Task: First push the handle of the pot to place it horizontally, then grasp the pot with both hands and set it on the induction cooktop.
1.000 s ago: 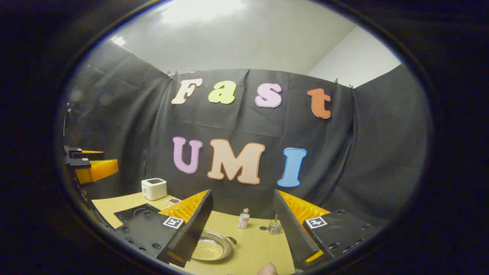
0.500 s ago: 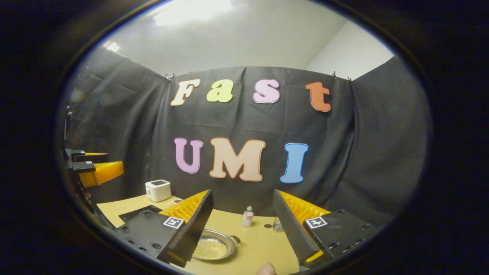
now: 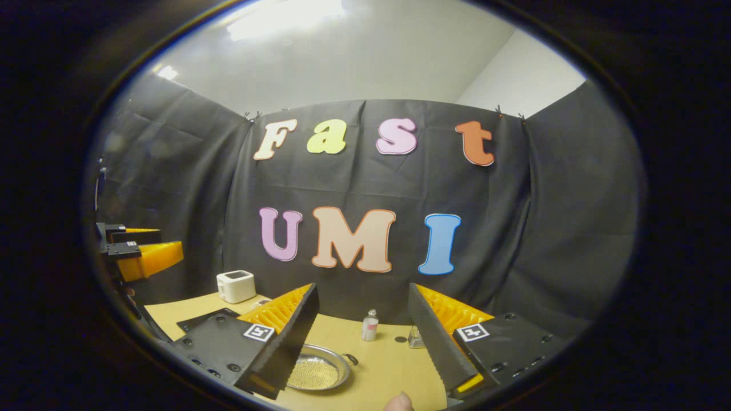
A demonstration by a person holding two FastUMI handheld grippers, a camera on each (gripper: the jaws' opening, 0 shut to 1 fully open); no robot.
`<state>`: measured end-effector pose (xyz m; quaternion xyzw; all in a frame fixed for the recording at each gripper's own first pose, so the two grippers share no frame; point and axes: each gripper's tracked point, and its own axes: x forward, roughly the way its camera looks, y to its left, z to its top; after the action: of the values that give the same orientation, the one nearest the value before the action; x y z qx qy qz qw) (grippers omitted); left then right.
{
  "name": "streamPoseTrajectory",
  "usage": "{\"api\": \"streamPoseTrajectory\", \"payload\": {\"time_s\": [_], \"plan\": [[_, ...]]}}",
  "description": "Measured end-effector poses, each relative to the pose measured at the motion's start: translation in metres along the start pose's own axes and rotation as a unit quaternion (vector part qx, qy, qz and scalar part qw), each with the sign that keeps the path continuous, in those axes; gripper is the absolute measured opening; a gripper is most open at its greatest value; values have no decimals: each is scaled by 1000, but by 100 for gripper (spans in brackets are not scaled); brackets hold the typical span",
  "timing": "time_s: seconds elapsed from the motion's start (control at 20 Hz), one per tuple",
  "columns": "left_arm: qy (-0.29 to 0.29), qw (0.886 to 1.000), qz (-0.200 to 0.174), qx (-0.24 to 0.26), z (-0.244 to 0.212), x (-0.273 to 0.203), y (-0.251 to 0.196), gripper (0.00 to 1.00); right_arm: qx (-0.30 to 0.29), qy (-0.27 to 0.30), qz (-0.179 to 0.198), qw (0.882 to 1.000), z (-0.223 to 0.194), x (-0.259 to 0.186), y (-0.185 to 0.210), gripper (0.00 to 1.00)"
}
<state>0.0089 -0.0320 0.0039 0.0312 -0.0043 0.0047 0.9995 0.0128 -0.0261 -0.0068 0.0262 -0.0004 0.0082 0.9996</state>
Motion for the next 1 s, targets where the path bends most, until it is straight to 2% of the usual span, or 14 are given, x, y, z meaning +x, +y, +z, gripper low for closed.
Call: {"api": "streamPoseTrajectory", "payload": {"time_s": [0.15, 0.25, 0.35, 0.4, 0.45, 0.55, 0.6, 0.65, 0.8, 1.0], "plan": [[5, 1000, 5, 3, -4, -2, -1, 94, 2, 5, 7, 1000, -8, 4, 1, 99], [9, 1000, 9, 9, -7, -2, -2, 94, 2, 8, 9, 1000, -13, 10, -2, 95], [10, 1000, 12, 13, -7, -1, -3, 96, -1, 9, 15, 1000, -14, 13, -1, 82], [11, 1000, 15, 13, -8, -1, -4, 94, -4, 8, 19, 1000, -16, 16, 0, 71], [12, 1000, 17, 11, -9, 0, -5, 94, -11, 9, 18, 1000, -18, 19, -1, 64], [14, 1000, 23, 7, -10, 1, -6, 94, -21, 4, -1, 1000, -19, 26, -16, 41], [16, 999, 27, 5, -11, 1, -5, 96, -15, 7, 11, 1000, -23, 29, -11, 20], [17, 999, 31, 3, -11, 2, -5, 96, -6, 18, 23, 1000, -31, 31, -6, 13], [17, 999, 40, 1, -15, 4, -3, 94, 34, 56, 54, 996, -57, 36, 6, 2], [20, 999, 37, -6, -26, 15, 7, 97, 52, 94, 74, 991, -84, 48, 23, 3]]}}
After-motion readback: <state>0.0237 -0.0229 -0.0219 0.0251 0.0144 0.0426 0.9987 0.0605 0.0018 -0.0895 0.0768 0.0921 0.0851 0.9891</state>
